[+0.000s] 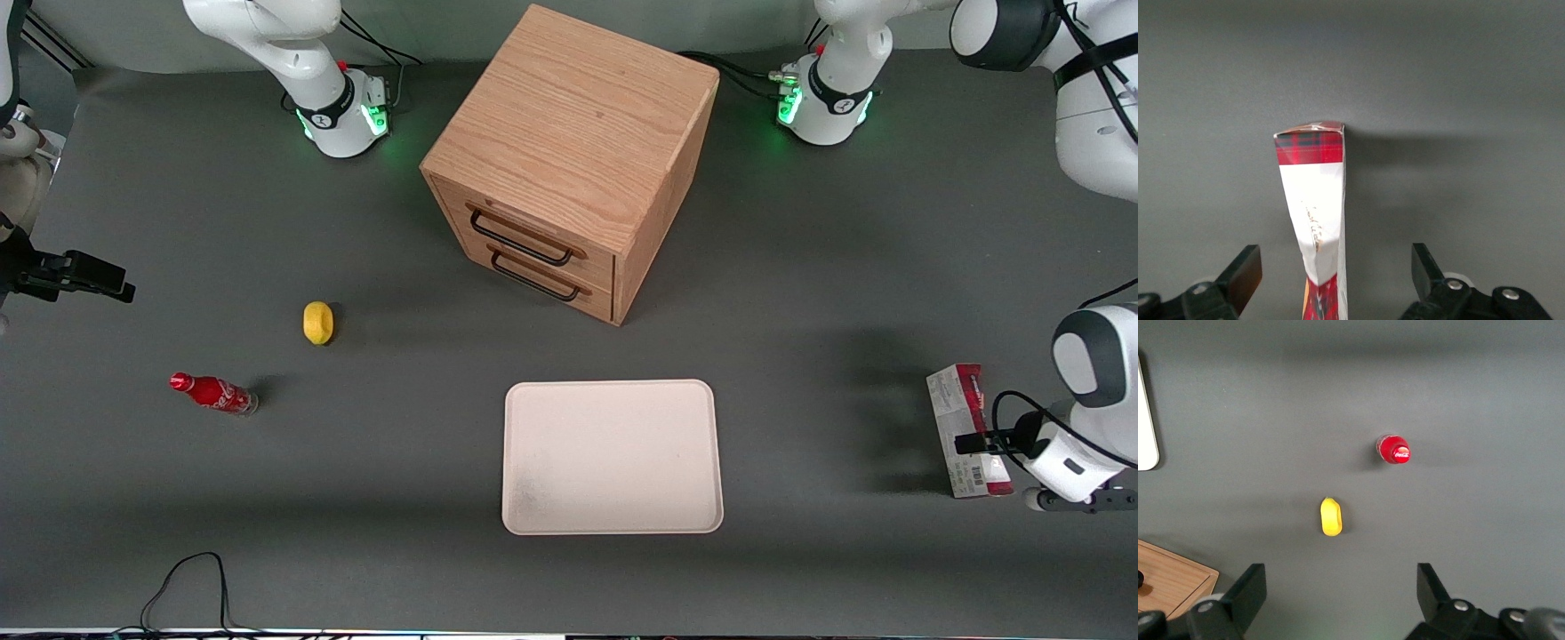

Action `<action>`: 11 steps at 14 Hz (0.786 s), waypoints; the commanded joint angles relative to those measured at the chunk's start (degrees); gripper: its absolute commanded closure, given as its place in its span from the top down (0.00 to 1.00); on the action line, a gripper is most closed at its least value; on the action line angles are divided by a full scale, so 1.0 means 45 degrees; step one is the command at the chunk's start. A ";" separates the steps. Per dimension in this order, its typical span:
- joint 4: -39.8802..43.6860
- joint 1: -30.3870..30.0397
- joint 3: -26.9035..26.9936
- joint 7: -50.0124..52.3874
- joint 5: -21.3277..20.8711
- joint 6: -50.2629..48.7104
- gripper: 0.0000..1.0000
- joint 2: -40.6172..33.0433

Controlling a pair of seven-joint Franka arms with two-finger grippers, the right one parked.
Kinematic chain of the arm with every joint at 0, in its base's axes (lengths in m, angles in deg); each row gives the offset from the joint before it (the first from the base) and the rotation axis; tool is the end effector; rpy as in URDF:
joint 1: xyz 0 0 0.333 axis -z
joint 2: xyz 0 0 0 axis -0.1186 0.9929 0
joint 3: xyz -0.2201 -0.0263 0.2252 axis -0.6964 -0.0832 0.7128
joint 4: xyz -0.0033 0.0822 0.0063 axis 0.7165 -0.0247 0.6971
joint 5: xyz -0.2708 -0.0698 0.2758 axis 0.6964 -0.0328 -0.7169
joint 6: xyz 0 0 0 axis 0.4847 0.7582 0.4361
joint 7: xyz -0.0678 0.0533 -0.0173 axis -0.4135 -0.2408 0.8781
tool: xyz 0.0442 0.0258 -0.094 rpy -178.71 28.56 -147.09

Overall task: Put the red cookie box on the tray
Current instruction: 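Lower the open left gripper around the box's end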

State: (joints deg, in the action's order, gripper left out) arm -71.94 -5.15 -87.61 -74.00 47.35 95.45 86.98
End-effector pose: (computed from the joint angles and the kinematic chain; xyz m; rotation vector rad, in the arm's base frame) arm 0.7226 0.1157 0.2754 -3.1380 -0.0387 0.0262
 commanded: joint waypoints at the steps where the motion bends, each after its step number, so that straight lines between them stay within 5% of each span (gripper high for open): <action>1: -0.0893 -0.0057 0.0084 -0.0346 -0.0179 0.0674 1.00 -0.0331; 6: -0.1715 -0.0115 0.0123 -0.0385 -0.0179 0.1282 1.00 -0.0448; 7: -0.1696 -0.0174 0.0123 -0.0520 -0.0179 0.1262 0.93 -0.0448; 11: -0.1637 -0.0213 0.0123 -0.0425 -0.0160 0.1106 0.18 -0.0740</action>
State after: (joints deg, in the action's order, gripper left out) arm -77.28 -6.00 -87.13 -75.55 47.06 100.18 86.33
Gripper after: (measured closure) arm 0.282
